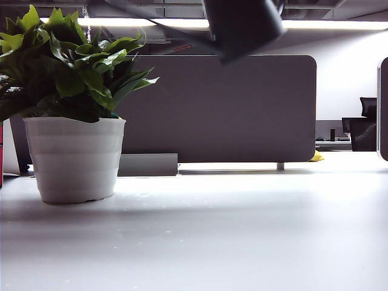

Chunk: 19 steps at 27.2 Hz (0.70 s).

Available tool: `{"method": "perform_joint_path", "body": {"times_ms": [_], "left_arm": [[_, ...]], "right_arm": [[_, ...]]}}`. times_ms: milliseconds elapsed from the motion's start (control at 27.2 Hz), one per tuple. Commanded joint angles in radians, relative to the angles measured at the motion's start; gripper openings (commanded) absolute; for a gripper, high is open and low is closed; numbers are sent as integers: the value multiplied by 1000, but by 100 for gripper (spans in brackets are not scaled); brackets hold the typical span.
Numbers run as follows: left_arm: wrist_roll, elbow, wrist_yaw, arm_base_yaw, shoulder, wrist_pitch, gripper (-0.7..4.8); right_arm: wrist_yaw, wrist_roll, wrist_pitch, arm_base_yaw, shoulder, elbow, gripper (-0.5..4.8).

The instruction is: Pick up the watering can from the table, water the potted plant, and put the can back.

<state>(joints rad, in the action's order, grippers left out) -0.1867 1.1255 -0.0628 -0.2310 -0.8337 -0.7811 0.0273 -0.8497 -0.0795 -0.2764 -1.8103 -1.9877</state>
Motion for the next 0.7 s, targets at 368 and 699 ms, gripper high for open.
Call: {"method": "perform_joint_path", "body": {"times_ms": [368,699], "left_arm": [[68,8,188,-117,54,96,-6],[75,8,-18,-586,-11,206,-6]], "right_arm": [[-2,506,117,39,523,529,-5],[39,678,509,104,819,1250,-5]]}}
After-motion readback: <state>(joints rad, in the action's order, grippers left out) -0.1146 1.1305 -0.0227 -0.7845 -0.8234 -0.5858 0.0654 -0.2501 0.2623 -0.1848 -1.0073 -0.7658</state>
